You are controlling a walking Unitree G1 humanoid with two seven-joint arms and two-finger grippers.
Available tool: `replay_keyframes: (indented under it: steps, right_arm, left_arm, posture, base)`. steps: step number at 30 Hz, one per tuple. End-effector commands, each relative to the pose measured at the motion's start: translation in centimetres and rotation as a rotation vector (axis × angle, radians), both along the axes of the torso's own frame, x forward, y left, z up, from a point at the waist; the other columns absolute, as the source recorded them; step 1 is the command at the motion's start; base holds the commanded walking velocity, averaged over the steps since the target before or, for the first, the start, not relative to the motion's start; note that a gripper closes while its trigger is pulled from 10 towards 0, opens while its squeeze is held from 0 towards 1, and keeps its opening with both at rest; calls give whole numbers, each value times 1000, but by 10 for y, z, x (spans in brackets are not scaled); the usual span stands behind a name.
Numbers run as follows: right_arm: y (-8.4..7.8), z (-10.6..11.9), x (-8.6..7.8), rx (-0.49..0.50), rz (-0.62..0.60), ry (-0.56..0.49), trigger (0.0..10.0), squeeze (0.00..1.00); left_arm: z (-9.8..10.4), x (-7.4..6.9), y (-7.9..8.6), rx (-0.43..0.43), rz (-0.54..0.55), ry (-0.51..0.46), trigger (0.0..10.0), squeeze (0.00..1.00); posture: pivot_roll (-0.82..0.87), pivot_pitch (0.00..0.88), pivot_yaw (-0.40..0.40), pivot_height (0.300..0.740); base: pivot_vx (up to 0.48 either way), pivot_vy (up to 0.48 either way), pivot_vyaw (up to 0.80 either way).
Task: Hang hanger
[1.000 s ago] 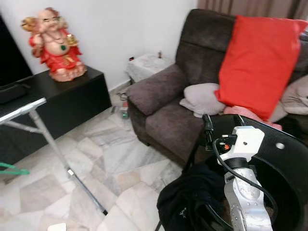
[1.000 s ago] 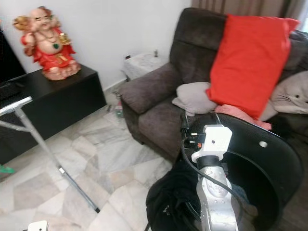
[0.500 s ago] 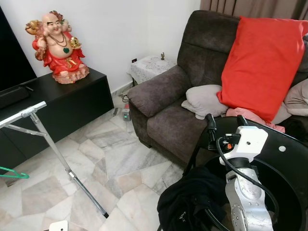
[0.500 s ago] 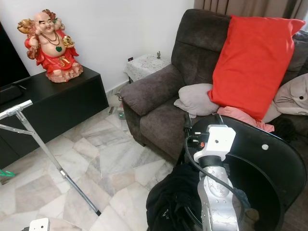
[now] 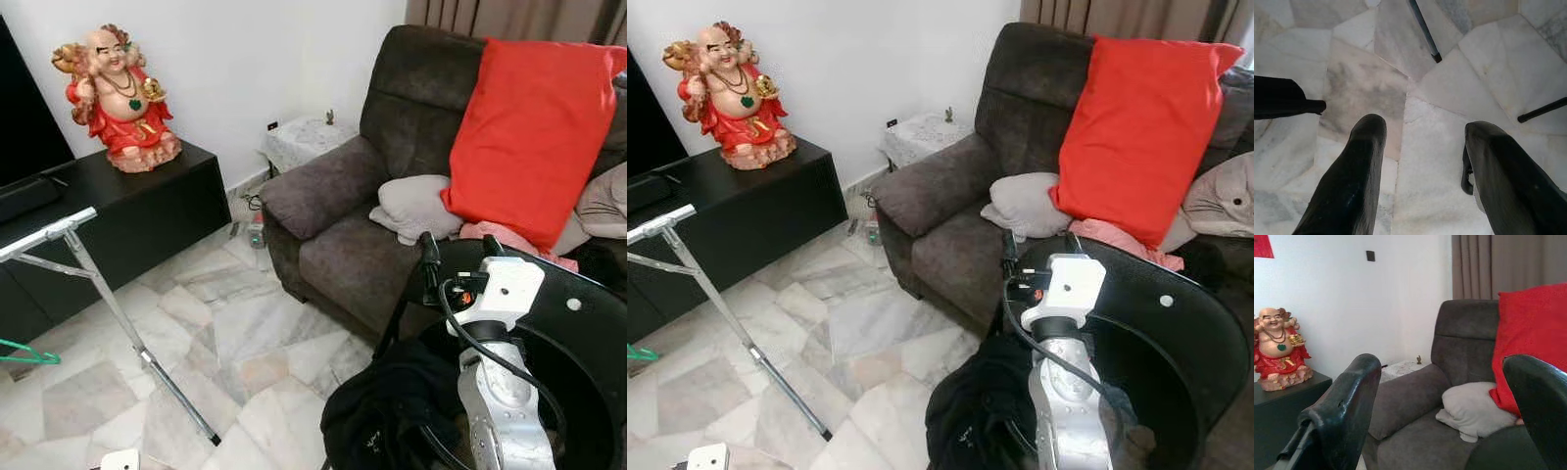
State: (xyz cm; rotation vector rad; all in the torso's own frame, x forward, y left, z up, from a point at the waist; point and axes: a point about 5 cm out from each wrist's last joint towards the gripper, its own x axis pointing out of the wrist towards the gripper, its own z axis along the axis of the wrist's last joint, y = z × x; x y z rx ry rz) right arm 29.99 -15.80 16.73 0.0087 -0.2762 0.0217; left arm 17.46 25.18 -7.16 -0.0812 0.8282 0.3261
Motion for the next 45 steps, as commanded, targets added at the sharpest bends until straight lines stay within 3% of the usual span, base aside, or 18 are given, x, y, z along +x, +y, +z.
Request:
replay_keyframes:
  steps: [1,21,29,31,33,35,37,39,40,42,43,45]
  right_arm:
    - [3,-1,1,-1,11,15,10000,0]
    - [5,-12,-10,21,-1,43,10000,0]
    - [-3,-17,-10,5,-35,69,10000,0]
    - [-8,-23,-10,-48,-59,122,10000,0]
    - [-30,-45,-16,-344,-39,283,10000,0]
    - [-45,-56,-23,-559,15,365,10000,0]
    - [-54,-61,-28,-690,59,396,10000,0]
    - [-61,-64,-30,-727,81,423,10000,0]
    - [-76,-67,-30,-726,73,470,10000,0]
    - [-84,-68,-29,-734,86,499,10000,0]
    - [-85,-71,-26,-752,120,515,10000,1000]
    - [-85,-78,-23,-792,207,552,10000,1000]
  left_arm:
    - [-1,-2,1,-10,14,4,10000,0]
    - [-3,-5,-1,-20,-12,26,10000,0]
    - [-4,-5,-2,-20,-18,31,10000,0]
    - [-4,-6,-2,-21,-19,33,10000,0]
    - [-5,-8,-2,-22,-21,42,10000,0]
    - [-6,-9,-1,-22,-22,49,10000,0]
    - [-6,-10,-1,-23,-23,53,10000,0]
    - [-6,-11,-1,-24,-24,55,10000,0]
    - [-7,-11,-2,-26,-29,60,10000,0]
    - [-7,-12,-2,-27,-31,63,10000,0]
    - [-7,-12,-2,-28,-33,64,10000,0]
    - [-7,-11,-3,-29,-36,66,10000,0]
  posture:
    - [-21,44,80,740]
    - [-28,53,84,740]
    - [-30,51,84,740]
    - [-29,51,82,740]
    - [-38,54,85,740]
    - [-41,56,86,740]
    - [-44,57,87,740]
    - [-45,58,88,740]
    - [-48,57,88,740]
    - [-48,57,90,740]
    - [-48,57,92,740]
    - [-47,58,94,740]
  base:
    - [292,0,0]
    - [72,0,0]
    - [0,0,0]
    - [0,0,0]
    - [0,0,0]
    - [0,0,0]
    - [0,0,0]
    - [0,0,0]
    - [0,0,0]
    - [0,0,0]
    - [0,0,0]
    - [0,0,0]
